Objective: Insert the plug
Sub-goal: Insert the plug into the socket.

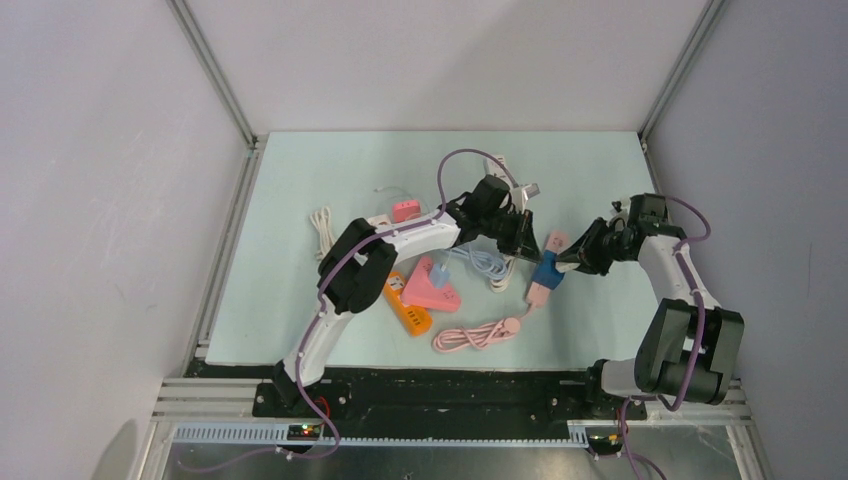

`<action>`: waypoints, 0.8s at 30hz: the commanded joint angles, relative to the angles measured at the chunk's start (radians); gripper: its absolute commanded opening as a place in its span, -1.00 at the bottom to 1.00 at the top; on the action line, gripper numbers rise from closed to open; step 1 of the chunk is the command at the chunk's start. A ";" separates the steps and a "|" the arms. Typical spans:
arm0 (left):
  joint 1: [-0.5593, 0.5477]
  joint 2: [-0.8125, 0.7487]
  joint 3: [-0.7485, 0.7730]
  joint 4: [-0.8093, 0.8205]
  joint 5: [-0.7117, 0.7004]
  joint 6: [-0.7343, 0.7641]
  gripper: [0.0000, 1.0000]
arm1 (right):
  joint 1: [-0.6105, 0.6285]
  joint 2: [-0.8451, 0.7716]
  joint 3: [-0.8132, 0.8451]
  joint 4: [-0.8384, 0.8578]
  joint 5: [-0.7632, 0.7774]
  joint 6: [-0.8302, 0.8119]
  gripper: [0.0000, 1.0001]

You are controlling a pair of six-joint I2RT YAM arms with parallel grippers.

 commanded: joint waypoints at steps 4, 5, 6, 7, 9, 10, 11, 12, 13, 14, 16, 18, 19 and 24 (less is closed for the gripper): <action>-0.030 0.082 -0.007 -0.147 -0.068 0.062 -0.71 | 0.095 0.072 0.050 -0.193 0.205 0.011 -1.00; -0.030 0.083 -0.007 -0.148 -0.069 0.062 -0.71 | 0.119 0.084 0.064 -0.202 0.224 0.021 -1.00; -0.030 0.084 -0.008 -0.147 -0.070 0.062 -0.71 | 0.130 0.092 0.072 -0.225 0.264 0.025 -1.00; -0.031 0.086 -0.008 -0.147 -0.070 0.061 -0.71 | 0.149 0.106 0.090 -0.237 0.283 0.034 -1.00; -0.030 0.086 -0.009 -0.147 -0.073 0.061 -0.71 | 0.166 0.124 0.117 -0.286 0.340 0.044 -1.00; -0.030 0.084 -0.009 -0.147 -0.072 0.062 -0.71 | 0.179 0.128 0.136 -0.299 0.379 0.045 -1.00; -0.030 0.083 -0.010 -0.147 -0.076 0.063 -0.71 | 0.185 0.137 0.146 -0.324 0.399 0.047 -1.00; -0.030 0.082 -0.011 -0.147 -0.078 0.066 -0.71 | 0.198 0.142 0.166 -0.336 0.431 0.047 -1.00; -0.030 0.082 -0.011 -0.147 -0.080 0.066 -0.71 | 0.208 0.152 0.176 -0.356 0.465 0.050 -1.00; -0.031 0.082 -0.011 -0.147 -0.080 0.067 -0.71 | 0.219 0.163 0.195 -0.364 0.477 0.054 -1.00; -0.030 0.082 -0.010 -0.148 -0.082 0.069 -0.70 | 0.257 0.178 0.213 -0.377 0.499 0.061 -1.00; -0.031 0.082 -0.007 -0.147 -0.080 0.071 -0.71 | 0.283 0.194 0.225 -0.384 0.523 0.078 -1.00; -0.031 0.082 -0.005 -0.146 -0.080 0.071 -0.71 | 0.291 0.199 0.227 -0.386 0.533 0.083 -1.00; -0.034 0.081 0.000 -0.146 -0.076 0.073 -0.68 | 0.354 0.246 0.259 -0.398 0.579 0.144 -1.00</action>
